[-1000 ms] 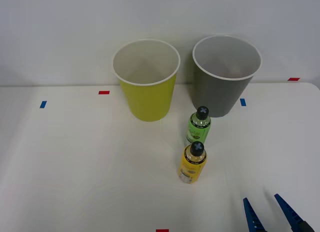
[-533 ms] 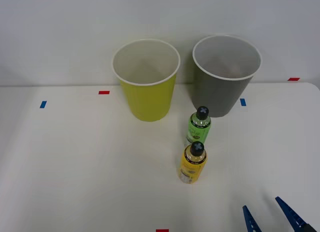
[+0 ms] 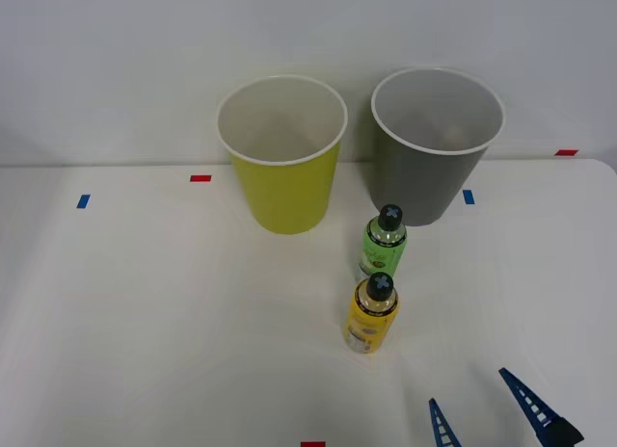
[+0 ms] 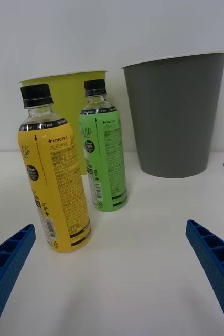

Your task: Put cans in the gray bin, plastic bottles in the light green bin

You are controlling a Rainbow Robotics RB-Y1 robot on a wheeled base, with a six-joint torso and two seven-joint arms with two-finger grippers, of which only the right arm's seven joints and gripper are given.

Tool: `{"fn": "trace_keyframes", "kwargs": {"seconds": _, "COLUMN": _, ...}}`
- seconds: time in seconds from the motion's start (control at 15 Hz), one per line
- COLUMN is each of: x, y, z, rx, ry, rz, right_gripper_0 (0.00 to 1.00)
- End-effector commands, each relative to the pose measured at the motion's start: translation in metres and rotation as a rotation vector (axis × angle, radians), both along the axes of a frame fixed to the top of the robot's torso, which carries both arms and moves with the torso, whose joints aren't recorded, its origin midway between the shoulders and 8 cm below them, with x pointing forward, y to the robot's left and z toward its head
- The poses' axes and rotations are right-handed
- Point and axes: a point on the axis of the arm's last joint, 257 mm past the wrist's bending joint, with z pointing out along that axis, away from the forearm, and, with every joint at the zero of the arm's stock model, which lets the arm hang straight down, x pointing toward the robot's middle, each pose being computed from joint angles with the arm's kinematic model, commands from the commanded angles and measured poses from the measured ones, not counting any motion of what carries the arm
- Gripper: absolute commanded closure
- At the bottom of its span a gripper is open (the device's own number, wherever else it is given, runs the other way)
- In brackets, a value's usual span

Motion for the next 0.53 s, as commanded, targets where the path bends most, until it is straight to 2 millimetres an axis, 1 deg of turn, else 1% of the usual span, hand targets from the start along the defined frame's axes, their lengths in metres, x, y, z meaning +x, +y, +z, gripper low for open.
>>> {"fn": "trace_keyframes", "kwargs": {"seconds": 0.07, "x": 0.014, "y": 0.014, "z": 0.007, "rx": 0.045, "ry": -0.013, "rz": 0.022, "right_gripper_0": 0.00}}
{"fn": "trace_keyframes", "kwargs": {"seconds": 0.2, "x": 0.021, "y": 0.020, "z": 0.012, "rx": 0.051, "ry": -0.030, "rz": 0.034, "right_gripper_0": 0.00}}
{"fn": "trace_keyframes", "kwargs": {"seconds": 0.27, "x": 0.022, "y": 0.023, "z": 0.013, "rx": 0.056, "ry": -0.034, "rz": 0.045, "right_gripper_0": 0.00}}
{"fn": "trace_keyframes", "kwargs": {"seconds": 0.53, "x": 0.023, "y": 0.026, "z": 0.014, "rx": 0.044, "ry": -0.041, "rz": 0.055, "right_gripper_0": 0.00}}
